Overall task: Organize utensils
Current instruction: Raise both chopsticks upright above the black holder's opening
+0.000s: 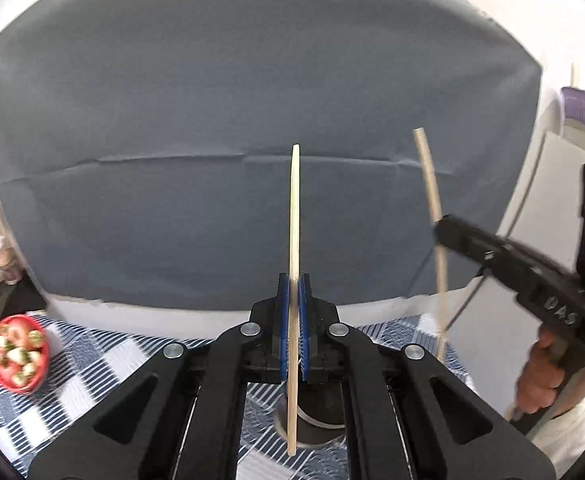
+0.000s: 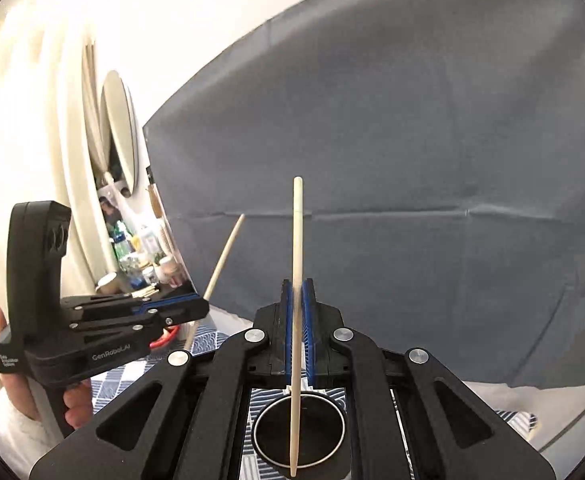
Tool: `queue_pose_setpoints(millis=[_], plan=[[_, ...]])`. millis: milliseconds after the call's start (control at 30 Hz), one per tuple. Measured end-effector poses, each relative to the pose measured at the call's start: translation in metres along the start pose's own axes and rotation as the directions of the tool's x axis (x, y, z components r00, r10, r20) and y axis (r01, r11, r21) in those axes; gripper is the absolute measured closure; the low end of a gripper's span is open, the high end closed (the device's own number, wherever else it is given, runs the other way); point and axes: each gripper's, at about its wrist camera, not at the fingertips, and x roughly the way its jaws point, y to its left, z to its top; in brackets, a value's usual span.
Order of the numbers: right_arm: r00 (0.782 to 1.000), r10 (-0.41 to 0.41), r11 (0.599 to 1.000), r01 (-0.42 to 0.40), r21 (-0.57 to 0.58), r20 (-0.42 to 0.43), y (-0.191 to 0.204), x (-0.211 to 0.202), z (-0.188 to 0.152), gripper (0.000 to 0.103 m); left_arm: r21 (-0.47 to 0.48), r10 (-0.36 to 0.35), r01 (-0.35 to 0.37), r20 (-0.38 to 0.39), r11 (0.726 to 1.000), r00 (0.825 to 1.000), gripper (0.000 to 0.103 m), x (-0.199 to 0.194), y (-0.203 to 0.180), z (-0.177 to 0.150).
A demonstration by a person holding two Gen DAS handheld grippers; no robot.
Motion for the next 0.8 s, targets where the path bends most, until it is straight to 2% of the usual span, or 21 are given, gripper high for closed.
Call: queue_pose_setpoints(millis=[200,333,433,600,700,800], plan=[[0.999,0.053,0.998,-0.053,0.039,0.009,-0.017,0.011,-0.011,0.098,-0.021,-0.120,0.121,0.062,0.992,0.991,0.098,0.015,0.004,-0.012],[0.997,0.073,0.995,-0.074,0.066,0.017,-0.023,0.025,-0.019,0.098,-0.068,-0.221,0.228,0.100,0.971,0.970,0.098,0.029,0.010,-0.024],[0.997,0.069,0.994,-0.070,0.079,0.016,-0.033,0.030,-0.028,0.098,-0.092,-0.258,0.267,0.104,0.959,0.961,0.098,0.047,0.014,-0.034],[0.998,0.054,0.994,-0.052,0.102,-0.024,-0.040,0.054,-0.046,0.098,-0.119,-0.279,0.287,0.078,0.951,0.957,0.098,0.071,0.015,-0.052],[0.997,0.041,0.995,-0.035,0.098,-0.067,-0.040,0.065,-0.059,0.098,-0.119,-0.276,0.280,0.055,0.952,0.960,0.098,0.080,0.012,-0.060],[0.994,0.034,0.996,-0.026,0.085,-0.105,-0.038,0.068,-0.070,0.098,-0.112,-0.242,0.244,0.032,0.963,0.970,0.098,0.083,0.009,-0.067]])
